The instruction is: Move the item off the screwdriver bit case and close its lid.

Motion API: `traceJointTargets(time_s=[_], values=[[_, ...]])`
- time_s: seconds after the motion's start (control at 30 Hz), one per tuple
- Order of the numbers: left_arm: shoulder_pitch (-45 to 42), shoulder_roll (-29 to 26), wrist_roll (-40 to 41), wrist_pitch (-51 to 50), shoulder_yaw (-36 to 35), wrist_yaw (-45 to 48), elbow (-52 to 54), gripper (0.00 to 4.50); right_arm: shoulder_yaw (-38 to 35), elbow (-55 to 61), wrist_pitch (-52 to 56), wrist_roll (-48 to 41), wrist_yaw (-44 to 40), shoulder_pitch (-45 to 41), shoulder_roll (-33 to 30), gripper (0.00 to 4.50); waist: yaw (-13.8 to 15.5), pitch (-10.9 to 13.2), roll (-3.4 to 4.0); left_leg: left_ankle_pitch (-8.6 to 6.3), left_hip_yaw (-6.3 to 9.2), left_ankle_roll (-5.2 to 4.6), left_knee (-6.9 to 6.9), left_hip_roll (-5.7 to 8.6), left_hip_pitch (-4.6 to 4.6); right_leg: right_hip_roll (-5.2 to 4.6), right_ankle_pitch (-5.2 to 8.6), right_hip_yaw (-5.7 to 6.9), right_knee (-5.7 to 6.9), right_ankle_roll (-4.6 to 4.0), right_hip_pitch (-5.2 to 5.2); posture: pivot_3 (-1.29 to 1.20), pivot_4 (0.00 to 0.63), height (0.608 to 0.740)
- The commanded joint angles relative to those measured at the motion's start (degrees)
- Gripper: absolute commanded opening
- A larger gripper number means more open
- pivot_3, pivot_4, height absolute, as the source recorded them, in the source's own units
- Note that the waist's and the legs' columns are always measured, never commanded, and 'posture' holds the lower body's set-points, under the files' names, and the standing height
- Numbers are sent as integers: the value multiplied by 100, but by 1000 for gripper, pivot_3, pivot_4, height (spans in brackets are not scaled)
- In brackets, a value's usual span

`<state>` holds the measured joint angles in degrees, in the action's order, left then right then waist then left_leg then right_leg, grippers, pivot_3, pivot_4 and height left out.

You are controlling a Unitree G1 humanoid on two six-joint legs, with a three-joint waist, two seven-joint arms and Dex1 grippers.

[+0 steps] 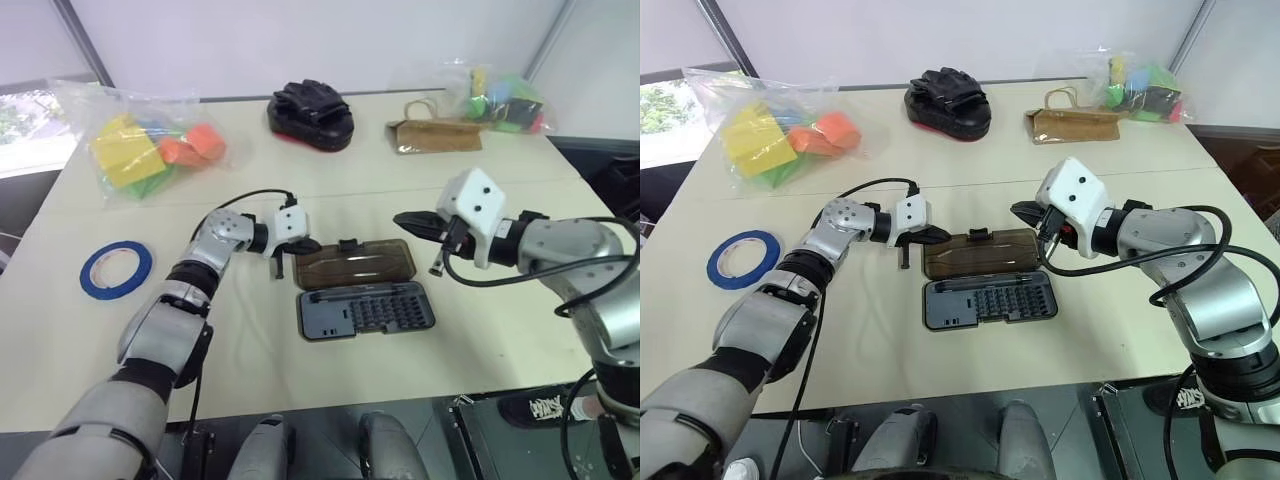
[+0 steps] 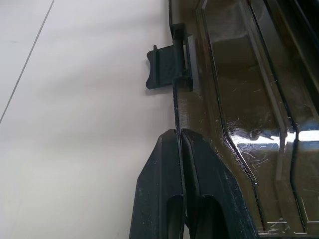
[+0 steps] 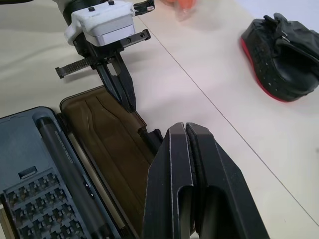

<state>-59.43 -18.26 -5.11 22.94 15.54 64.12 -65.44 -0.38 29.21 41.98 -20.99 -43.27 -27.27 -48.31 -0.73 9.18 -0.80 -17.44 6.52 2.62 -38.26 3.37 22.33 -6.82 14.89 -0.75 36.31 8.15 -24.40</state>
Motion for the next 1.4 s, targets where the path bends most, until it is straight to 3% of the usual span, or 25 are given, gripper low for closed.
traceJointTargets(time_s=[0.03, 0.1, 0.2, 0.43, 0.67, 0.97, 1.2, 1.3, 1.4], values=[[-128, 43, 9, 5, -164, -42, -10, 64, -42, 121, -117, 15, -19, -139, -14, 0, 1, 0, 0, 0, 1, 0, 0, 0, 0, 0, 0, 1, 0, 0, 0, 0, 150, 740], [-99, 58, 89, -89, -260, 30, 26, 64, -25, 105, -141, 25, -29, -150, -14, 0, 0, 0, 0, 0, 1, 0, -1, 0, 0, 0, 0, 1, 1, 0, 0, 0, 150, 740], [-76, 86, 226, -285, -411, 153, 83, 942, -3, 78, -162, 34, -32, -171, -6, 0, -6, 0, 0, 0, 2, 0, -2, 0, 0, 0, 0, 1, 2, 0, 0, 0, 150, 740], [-3, 43, 484, -560, -776, 272, 360, 4448, 22, 6, -227, 59, -67, -154, -41, 0, -27, 0, 0, 0, 4, 0, -1, 0, 0, 0, 0, 2, 5, 0, -3, 0, 150, 740], [344, -448, 1320, -1877, -1509, 270, 1991, 4448, 1, -835, 525, 157, 490, -657, 261, 0, -76, 0, 0, 0, 4, 1, -1, -3, 0, 1, 0, 0, 12, 0, -8, 0, 150, 740], [2407, -1037, 2342, -4802, -2294, -995, 6212, 4448, 803, -2008, 730, 503, 343, -1387, 505, 0, -187, -1, 3, 1, 19, 1, 2, -6, 0, -2, 0, -9, 72, 0, -34, 0, 150, 740], [3312, -1078, 2785, -5728, -2511, -1756, 7591, 4448, 1217, -2845, 312, 877, 154, -1731, 797, 0, -131, -1, 3, 4, 14, 8, 1, -6, -1, -2, 0, -18, 73, 0, -39, 0, 150, 740], [3500, -1095, 2940, -5967, -2485, -1951, 7955, 4500, 1277, -3193, 197, 960, 96, -1868, 985, 831, -140, -1, 3, 4, 11, 8, 2, -5, -1, -3, 0, -20, 73, -1, -41, 0, 150, 740], [3607, -1151, 3084, -6151, -2481, -2047, 8164, 4500, 1432, -3491, -16, 1190, 0, -1916, 1020, 2393, -133, -2, 3, 5, 12, 9, 2, -5, -1, -3, 0, -20, 72, -1, -42, 0, 150, 740]])
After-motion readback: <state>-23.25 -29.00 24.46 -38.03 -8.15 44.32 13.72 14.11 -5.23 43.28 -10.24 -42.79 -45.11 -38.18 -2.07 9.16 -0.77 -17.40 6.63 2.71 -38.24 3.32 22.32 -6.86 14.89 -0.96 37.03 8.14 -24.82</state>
